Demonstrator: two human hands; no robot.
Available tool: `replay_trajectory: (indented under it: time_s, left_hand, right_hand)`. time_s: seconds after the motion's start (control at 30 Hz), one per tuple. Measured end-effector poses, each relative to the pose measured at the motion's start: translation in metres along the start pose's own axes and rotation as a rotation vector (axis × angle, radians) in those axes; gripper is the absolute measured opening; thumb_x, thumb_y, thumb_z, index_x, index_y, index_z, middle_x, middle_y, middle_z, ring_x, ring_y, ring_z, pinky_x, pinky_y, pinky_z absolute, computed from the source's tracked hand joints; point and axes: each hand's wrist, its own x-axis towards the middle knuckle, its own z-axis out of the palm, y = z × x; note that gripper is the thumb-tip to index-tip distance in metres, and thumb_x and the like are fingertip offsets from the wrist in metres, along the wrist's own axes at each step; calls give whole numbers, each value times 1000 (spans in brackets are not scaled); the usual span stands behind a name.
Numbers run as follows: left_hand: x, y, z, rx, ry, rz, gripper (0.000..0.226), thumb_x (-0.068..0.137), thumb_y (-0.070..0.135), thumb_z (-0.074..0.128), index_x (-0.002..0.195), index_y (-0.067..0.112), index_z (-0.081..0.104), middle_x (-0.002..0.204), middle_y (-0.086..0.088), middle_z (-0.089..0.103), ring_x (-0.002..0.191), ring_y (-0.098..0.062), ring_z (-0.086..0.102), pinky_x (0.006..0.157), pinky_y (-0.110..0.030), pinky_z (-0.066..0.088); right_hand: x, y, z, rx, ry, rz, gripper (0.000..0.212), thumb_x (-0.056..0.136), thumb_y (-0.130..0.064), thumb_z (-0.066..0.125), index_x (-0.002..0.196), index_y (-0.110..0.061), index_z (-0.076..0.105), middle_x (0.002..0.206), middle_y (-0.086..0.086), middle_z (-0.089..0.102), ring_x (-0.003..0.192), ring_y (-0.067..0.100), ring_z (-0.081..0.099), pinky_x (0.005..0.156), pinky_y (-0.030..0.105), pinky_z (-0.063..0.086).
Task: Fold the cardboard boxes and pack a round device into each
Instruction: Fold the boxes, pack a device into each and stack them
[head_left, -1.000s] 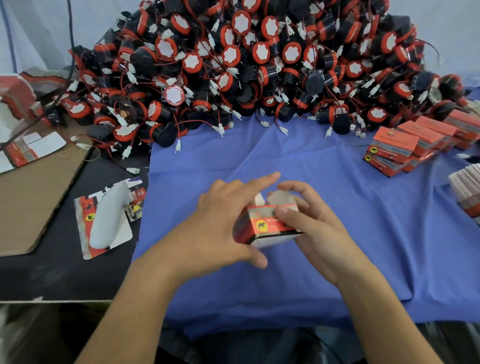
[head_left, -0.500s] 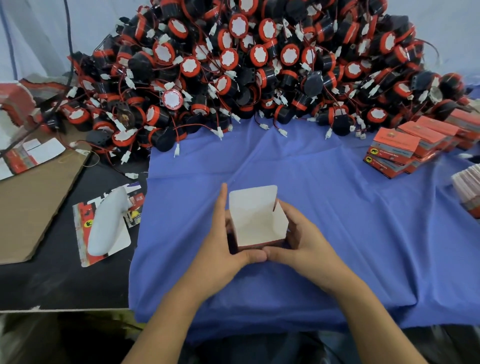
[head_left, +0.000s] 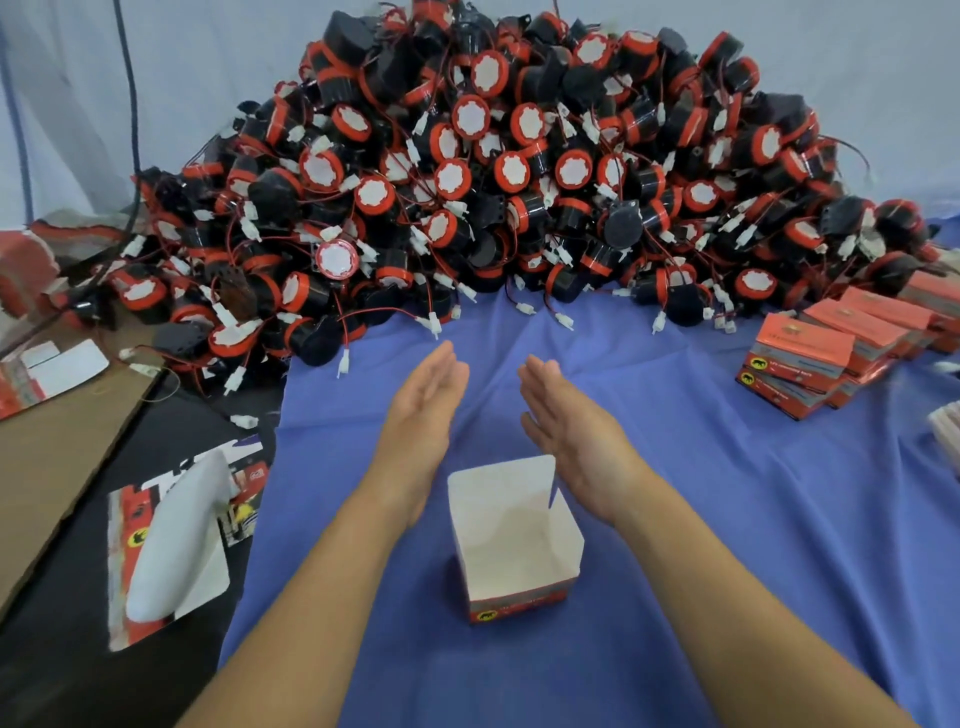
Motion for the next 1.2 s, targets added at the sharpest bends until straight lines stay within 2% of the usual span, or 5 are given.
replay_trajectory:
  time_s: [0.5,0.6,0.83,1.03,1.2]
  left_hand:
    - [182,-4,2,544,447,185,52,100,0,48,151,9,47,150,-15,45,139,-29,43,112,-32,38]
    - [207,6,-13,646,407,168,56,99,1,48,155,4,38,156,-17,38,144,-31,38,119,-36,33]
    - [230,7,-29,530,436,53,44,97,0,46,141,-5,51,145,-25,50,130,-36,53,110,-45,43]
    - [206,6,-34,364,353,73,60,88,-6,52,144,14,50,138,-13,57,124,-28,59,104,-45,53]
    - [166,12,-27,95,358,168,46,91,-8,56,131,14,52,124,0,65,111,-12,67,87,-27,57]
  right_hand:
    - [183,-34,73,-180,-37,-70,52,106,5,41,155,-9,39,154,2,47,127,13,56,92,15,53]
    - [211,-39,85,-152,-39,-64,54,105,10,38,156,-7,38,160,8,42,145,24,45,113,33,45]
    - [236,-43,105,-293,-99,2,57,100,3,35,149,-24,47,128,11,66,120,44,63,97,54,55]
    - [222,-44,99,-208,-18,-66,68,94,14,43,153,-20,45,99,-6,67,92,23,71,59,27,59]
    - [181,-48,93,-290,68,-286,75,88,20,52,151,-21,47,144,5,49,126,19,57,92,29,59]
